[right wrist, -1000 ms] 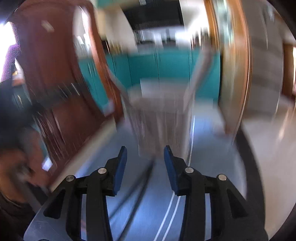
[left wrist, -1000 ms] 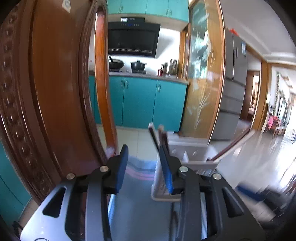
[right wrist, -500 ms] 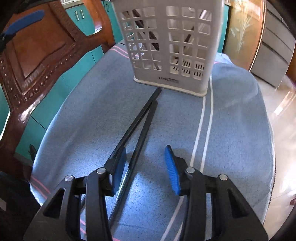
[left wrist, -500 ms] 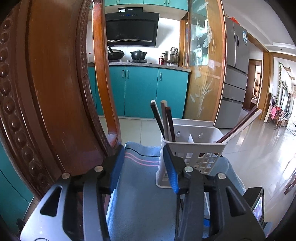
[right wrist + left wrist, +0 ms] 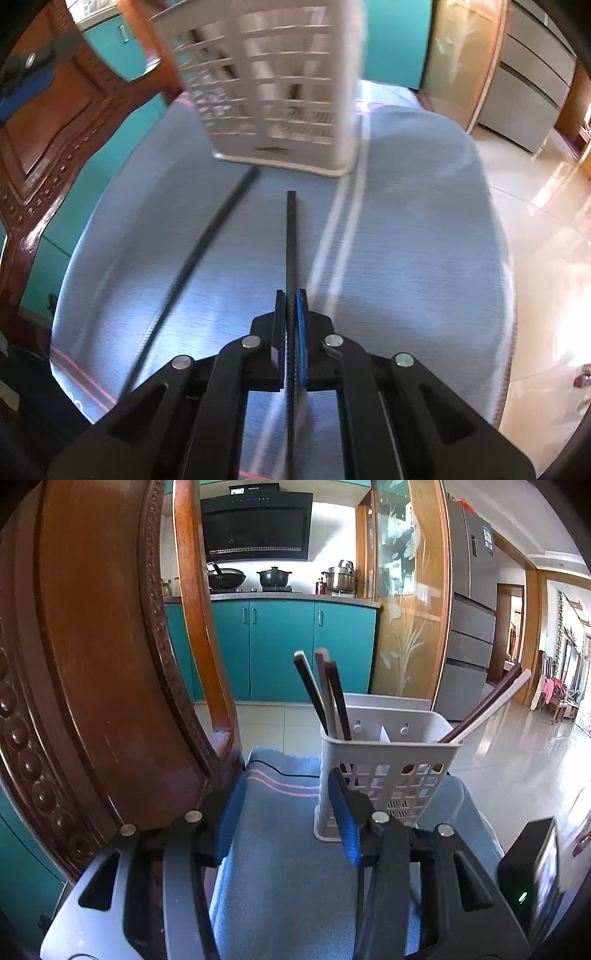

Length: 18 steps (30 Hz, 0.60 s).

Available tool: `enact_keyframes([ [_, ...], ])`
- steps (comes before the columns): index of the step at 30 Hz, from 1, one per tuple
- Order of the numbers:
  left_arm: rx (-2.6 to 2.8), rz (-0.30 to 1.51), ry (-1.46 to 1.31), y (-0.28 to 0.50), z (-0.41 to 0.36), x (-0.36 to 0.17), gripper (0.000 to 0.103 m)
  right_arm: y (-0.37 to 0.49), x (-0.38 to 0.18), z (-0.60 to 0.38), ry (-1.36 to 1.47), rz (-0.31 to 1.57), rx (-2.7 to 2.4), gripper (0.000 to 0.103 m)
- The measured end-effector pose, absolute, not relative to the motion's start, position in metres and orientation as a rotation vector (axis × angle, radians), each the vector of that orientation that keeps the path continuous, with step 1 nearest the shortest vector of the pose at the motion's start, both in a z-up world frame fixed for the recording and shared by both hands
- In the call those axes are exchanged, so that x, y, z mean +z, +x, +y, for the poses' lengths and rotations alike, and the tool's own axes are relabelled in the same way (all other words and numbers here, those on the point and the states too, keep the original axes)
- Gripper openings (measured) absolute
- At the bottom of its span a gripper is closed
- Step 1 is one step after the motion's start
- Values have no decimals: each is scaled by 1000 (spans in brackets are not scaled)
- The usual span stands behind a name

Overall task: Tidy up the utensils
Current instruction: 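Lower the right tool to the cloth and close it on a black chopstick, then lift the black chopstick with the right tool while the left tool returns to the cloth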

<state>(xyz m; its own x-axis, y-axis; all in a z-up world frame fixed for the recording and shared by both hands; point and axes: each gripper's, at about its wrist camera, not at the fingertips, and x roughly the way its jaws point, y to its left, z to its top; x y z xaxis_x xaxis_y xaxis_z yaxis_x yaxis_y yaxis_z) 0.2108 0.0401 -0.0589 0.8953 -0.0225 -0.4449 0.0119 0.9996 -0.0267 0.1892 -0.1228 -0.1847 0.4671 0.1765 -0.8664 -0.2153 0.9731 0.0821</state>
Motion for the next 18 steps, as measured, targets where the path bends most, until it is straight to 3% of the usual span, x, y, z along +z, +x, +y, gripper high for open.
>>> enact_keyframes([
  [18,-45,542,-2,219,29,-74,54,174,-172,-140,-51,1017,276,6],
])
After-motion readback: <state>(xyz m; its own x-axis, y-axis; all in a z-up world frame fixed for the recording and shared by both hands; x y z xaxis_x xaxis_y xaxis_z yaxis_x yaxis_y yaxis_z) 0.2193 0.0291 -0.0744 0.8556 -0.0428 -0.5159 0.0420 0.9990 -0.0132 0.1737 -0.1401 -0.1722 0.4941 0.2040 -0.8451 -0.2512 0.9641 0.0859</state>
